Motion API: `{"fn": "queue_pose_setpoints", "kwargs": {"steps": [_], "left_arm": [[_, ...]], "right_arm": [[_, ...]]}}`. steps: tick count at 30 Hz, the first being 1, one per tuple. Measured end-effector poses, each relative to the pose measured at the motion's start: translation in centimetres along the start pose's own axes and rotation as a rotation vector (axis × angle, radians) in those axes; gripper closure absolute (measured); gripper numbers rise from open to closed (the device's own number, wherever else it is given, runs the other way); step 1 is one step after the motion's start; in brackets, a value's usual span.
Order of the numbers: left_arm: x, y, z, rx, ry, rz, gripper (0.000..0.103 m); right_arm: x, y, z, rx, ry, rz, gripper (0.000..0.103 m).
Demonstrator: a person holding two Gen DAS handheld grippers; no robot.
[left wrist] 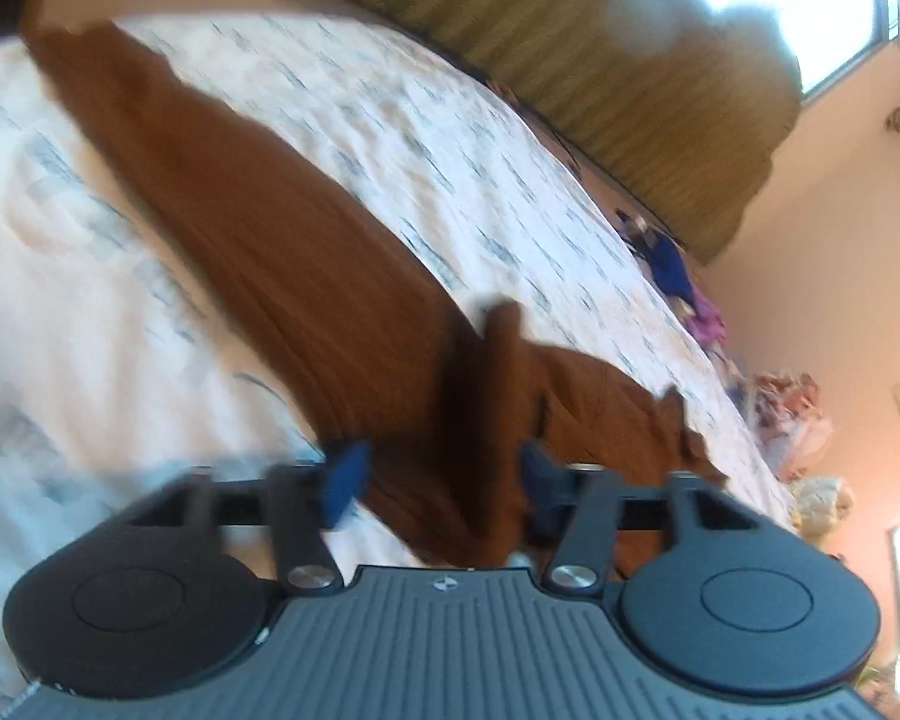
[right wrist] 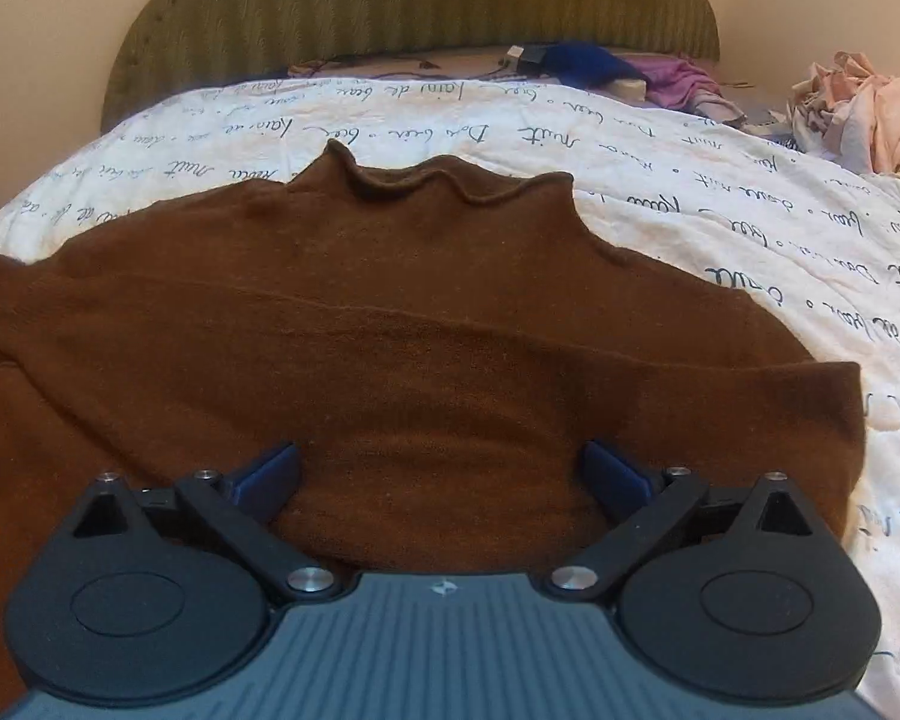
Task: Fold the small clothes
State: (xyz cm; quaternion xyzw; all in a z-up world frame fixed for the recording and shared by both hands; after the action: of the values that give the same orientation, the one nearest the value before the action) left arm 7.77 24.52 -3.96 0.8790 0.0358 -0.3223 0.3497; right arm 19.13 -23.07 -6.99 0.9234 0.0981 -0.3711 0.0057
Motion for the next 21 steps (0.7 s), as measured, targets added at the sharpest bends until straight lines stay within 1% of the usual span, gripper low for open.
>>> {"fn": "queue_pose_setpoints", "kwargs": {"steps": [1, 2, 3, 5, 7, 8, 10, 12, 14, 15, 16, 18, 20, 21], "left_arm": [[-0.5, -0.5, -0.5, 0.004, 0.018, 0.004, 0.021], [-0.8, -0.9, -0.9, 0.002, 0.024, 0.012, 0.021], [-1.3, -1.5, -1.5, -0.013, 0.026, 0.020, 0.021], [-2.2, -3.3, -2.6, -0.071, 0.057, 0.033, 0.022], [-3.2, -5.6, -4.2, -0.139, 0.100, 0.010, 0.023], [-3.5, -6.7, -5.0, -0.172, 0.122, 0.007, 0.023], [-4.0, -8.9, -6.6, -0.248, 0.167, 0.017, 0.023], [-3.9, -10.8, -8.4, -0.320, 0.191, 0.022, 0.022], [-3.6, -12.6, -9.9, -0.406, 0.202, 0.053, 0.021], [-3.2, -13.5, -10.6, -0.456, 0.200, 0.073, 0.021], [-2.9, -14.3, -11.2, -0.500, 0.195, 0.081, 0.021], [-2.5, -16.3, -12.2, -0.584, 0.183, 0.078, 0.022], [-2.2, -17.8, -12.8, -0.650, 0.190, 0.107, 0.022], [-1.9, -18.4, -13.2, -0.667, 0.184, 0.108, 0.023]], "right_arm": [[-0.2, 0.0, -0.2, 0.019, 0.019, 0.016, 0.001], [-0.6, -0.2, -0.3, 0.044, 0.049, 0.018, 0.001], [-1.1, -0.6, -0.4, 0.061, 0.081, -0.003, 0.001], [-1.7, -2.1, -0.6, 0.078, 0.127, -0.072, 0.001], [-2.0, -4.6, -0.8, 0.068, 0.162, -0.165, 0.001], [-2.0, -6.3, -1.1, 0.045, 0.171, -0.201, 0.001], [-2.0, -9.1, -1.6, 0.008, 0.183, -0.242, 0.001], [-1.8, -11.1, -1.7, 0.003, 0.176, -0.291, 0.001], [-1.6, -12.5, -1.5, 0.003, 0.157, -0.349, 0.001], [-1.7, -12.9, -1.5, -0.014, 0.167, -0.331, 0.001], [-1.7, -13.2, -1.1, -0.024, 0.173, -0.341, 0.001], [-2.4, -13.4, -0.7, -0.031, 0.188, -0.339, 0.001], [-2.5, -13.2, 0.0, -0.025, 0.193, -0.345, 0.001], [-3.0, -13.1, 0.3, -0.017, 0.197, -0.345, 0.001]]}}
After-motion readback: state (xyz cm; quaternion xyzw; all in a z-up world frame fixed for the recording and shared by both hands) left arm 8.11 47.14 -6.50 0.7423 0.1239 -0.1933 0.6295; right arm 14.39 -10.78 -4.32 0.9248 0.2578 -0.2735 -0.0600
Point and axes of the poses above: each gripper's, at about its wrist camera, not at the fingertips, and x roughly the way its jaws point, y to its right, z to its underside, the point moved 3 cm from there along x, roughly the way its jaws point, and after that the axes turned 4 degrees about y, right-handed, at the moved point
